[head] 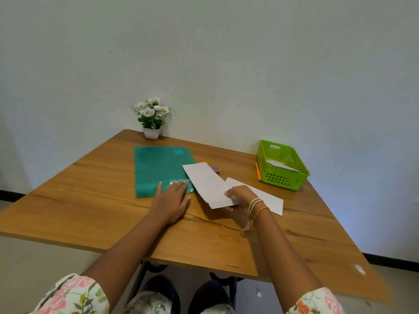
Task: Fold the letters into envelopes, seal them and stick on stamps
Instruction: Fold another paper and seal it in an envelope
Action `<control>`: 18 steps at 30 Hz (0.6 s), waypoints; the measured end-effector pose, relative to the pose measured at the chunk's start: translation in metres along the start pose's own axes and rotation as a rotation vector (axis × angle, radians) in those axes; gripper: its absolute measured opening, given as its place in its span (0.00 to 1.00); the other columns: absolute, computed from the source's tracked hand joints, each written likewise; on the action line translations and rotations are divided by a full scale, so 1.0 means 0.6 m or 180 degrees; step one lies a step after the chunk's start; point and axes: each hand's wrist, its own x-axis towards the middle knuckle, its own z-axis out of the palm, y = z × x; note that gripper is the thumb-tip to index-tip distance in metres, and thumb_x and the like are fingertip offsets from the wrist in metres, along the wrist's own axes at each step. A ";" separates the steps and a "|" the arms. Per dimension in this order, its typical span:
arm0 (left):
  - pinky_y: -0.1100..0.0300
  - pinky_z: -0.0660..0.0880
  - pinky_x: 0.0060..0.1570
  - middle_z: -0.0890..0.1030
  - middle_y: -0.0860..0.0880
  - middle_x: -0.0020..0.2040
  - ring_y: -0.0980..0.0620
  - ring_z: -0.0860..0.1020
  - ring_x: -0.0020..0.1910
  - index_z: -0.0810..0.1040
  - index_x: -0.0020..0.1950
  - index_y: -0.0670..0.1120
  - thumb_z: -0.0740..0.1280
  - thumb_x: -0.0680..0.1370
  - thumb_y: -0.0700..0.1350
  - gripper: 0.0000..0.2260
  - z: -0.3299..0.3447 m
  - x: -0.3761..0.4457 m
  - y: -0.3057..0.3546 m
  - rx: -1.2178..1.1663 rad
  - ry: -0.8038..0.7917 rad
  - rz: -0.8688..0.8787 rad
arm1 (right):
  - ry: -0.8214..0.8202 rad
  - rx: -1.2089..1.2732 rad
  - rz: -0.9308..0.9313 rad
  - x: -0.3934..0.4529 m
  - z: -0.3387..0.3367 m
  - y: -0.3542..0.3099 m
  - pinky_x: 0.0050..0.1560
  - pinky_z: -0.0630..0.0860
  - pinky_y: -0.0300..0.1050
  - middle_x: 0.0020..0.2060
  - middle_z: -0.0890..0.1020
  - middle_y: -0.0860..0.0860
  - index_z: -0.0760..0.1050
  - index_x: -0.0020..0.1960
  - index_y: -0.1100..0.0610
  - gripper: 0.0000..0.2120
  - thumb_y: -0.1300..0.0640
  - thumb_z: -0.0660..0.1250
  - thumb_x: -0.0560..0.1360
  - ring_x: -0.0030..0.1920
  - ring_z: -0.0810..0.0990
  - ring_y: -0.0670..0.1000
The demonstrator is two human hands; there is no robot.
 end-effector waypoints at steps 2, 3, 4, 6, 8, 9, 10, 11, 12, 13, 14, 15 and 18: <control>0.39 0.43 0.73 0.63 0.51 0.76 0.52 0.60 0.75 0.60 0.76 0.50 0.51 0.81 0.59 0.25 0.001 0.003 -0.006 -0.0011 0.0010 -0.0158 | 0.0149 -0.0077 0.0018 -0.001 0.017 0.001 0.36 0.79 0.50 0.55 0.73 0.61 0.68 0.58 0.61 0.11 0.67 0.63 0.77 0.55 0.75 0.61; 0.38 0.43 0.73 0.64 0.51 0.75 0.52 0.61 0.75 0.61 0.76 0.50 0.51 0.81 0.59 0.25 0.001 0.004 -0.015 0.0042 0.0040 -0.0229 | 0.0227 -0.0138 0.0016 0.001 0.023 0.004 0.37 0.79 0.50 0.57 0.73 0.60 0.69 0.60 0.60 0.12 0.66 0.63 0.77 0.56 0.75 0.61; 0.37 0.43 0.72 0.64 0.51 0.75 0.52 0.61 0.75 0.62 0.75 0.50 0.51 0.81 0.59 0.25 -0.002 0.004 -0.026 0.0106 0.0076 -0.0311 | 0.0291 -0.0202 -0.0033 0.005 0.028 0.009 0.36 0.79 0.49 0.58 0.73 0.60 0.69 0.62 0.60 0.14 0.66 0.63 0.77 0.56 0.75 0.60; 0.36 0.43 0.71 0.64 0.50 0.75 0.51 0.60 0.75 0.64 0.74 0.49 0.52 0.80 0.60 0.25 -0.008 0.005 -0.051 0.0218 0.0134 -0.0519 | 0.0395 -0.0320 -0.0348 0.014 0.035 0.019 0.38 0.81 0.50 0.60 0.75 0.58 0.71 0.63 0.60 0.14 0.63 0.63 0.77 0.54 0.75 0.57; 0.34 0.44 0.70 0.64 0.50 0.75 0.49 0.59 0.76 0.65 0.73 0.49 0.52 0.80 0.61 0.26 -0.015 0.004 -0.077 0.0283 0.0172 -0.0725 | 0.0773 -0.0584 -0.0897 0.021 0.036 0.027 0.51 0.79 0.51 0.60 0.77 0.57 0.75 0.61 0.60 0.14 0.60 0.64 0.76 0.55 0.77 0.57; 0.33 0.44 0.70 0.64 0.49 0.75 0.49 0.58 0.76 0.65 0.73 0.49 0.52 0.80 0.61 0.26 -0.017 0.004 -0.087 0.0298 0.0174 -0.0798 | 0.1063 -0.0750 -0.1195 0.020 0.036 0.027 0.55 0.76 0.48 0.58 0.79 0.56 0.76 0.61 0.60 0.15 0.59 0.64 0.76 0.56 0.77 0.57; 0.33 0.44 0.70 0.63 0.49 0.75 0.48 0.58 0.76 0.64 0.73 0.48 0.52 0.80 0.61 0.26 -0.018 0.005 -0.093 0.0303 0.0173 -0.0840 | 0.1371 -0.0904 -0.1518 0.016 0.035 0.025 0.54 0.74 0.46 0.57 0.81 0.56 0.78 0.60 0.60 0.14 0.58 0.65 0.75 0.55 0.78 0.57; 0.33 0.44 0.70 0.63 0.49 0.76 0.48 0.57 0.76 0.64 0.73 0.48 0.52 0.80 0.61 0.26 -0.018 0.005 -0.096 0.0307 0.0173 -0.0862 | 0.1680 -0.1109 -0.1892 0.011 0.035 0.023 0.51 0.74 0.44 0.54 0.82 0.56 0.79 0.58 0.59 0.13 0.59 0.65 0.75 0.53 0.79 0.56; 0.33 0.45 0.70 0.63 0.48 0.76 0.48 0.58 0.76 0.64 0.73 0.48 0.52 0.80 0.61 0.27 -0.018 0.005 -0.095 0.0312 0.0185 -0.0869 | 0.1921 -0.1381 -0.2286 0.009 0.037 0.020 0.47 0.73 0.42 0.51 0.83 0.55 0.80 0.56 0.58 0.11 0.59 0.65 0.75 0.50 0.80 0.56; 0.33 0.45 0.70 0.63 0.47 0.76 0.48 0.58 0.76 0.64 0.73 0.47 0.53 0.80 0.61 0.27 -0.018 0.005 -0.094 0.0317 0.0212 -0.0866 | 0.2082 -0.1646 -0.2684 0.006 0.039 0.019 0.44 0.72 0.41 0.49 0.83 0.54 0.81 0.54 0.56 0.10 0.60 0.65 0.75 0.48 0.80 0.55; 0.33 0.45 0.70 0.63 0.47 0.75 0.48 0.59 0.75 0.64 0.73 0.46 0.53 0.80 0.60 0.27 -0.018 0.006 -0.092 0.0314 0.0256 -0.0854 | 0.2146 -0.1860 -0.3007 0.006 0.044 0.021 0.41 0.72 0.41 0.48 0.83 0.53 0.81 0.53 0.55 0.09 0.60 0.65 0.76 0.46 0.80 0.54; 0.33 0.46 0.70 0.64 0.46 0.75 0.48 0.60 0.75 0.64 0.73 0.46 0.54 0.80 0.59 0.26 -0.018 0.006 -0.090 0.0308 0.0303 -0.0830 | 0.2138 -0.2041 -0.3255 0.006 0.049 0.026 0.40 0.73 0.41 0.47 0.82 0.51 0.81 0.53 0.53 0.09 0.59 0.65 0.75 0.45 0.79 0.53; 0.35 0.46 0.71 0.65 0.44 0.75 0.47 0.62 0.74 0.66 0.72 0.45 0.56 0.80 0.56 0.23 -0.015 0.003 -0.085 0.0271 0.0579 -0.0585 | 0.2052 -0.2872 -0.3579 0.015 0.071 0.064 0.37 0.76 0.43 0.46 0.82 0.51 0.81 0.53 0.52 0.09 0.59 0.68 0.74 0.42 0.79 0.52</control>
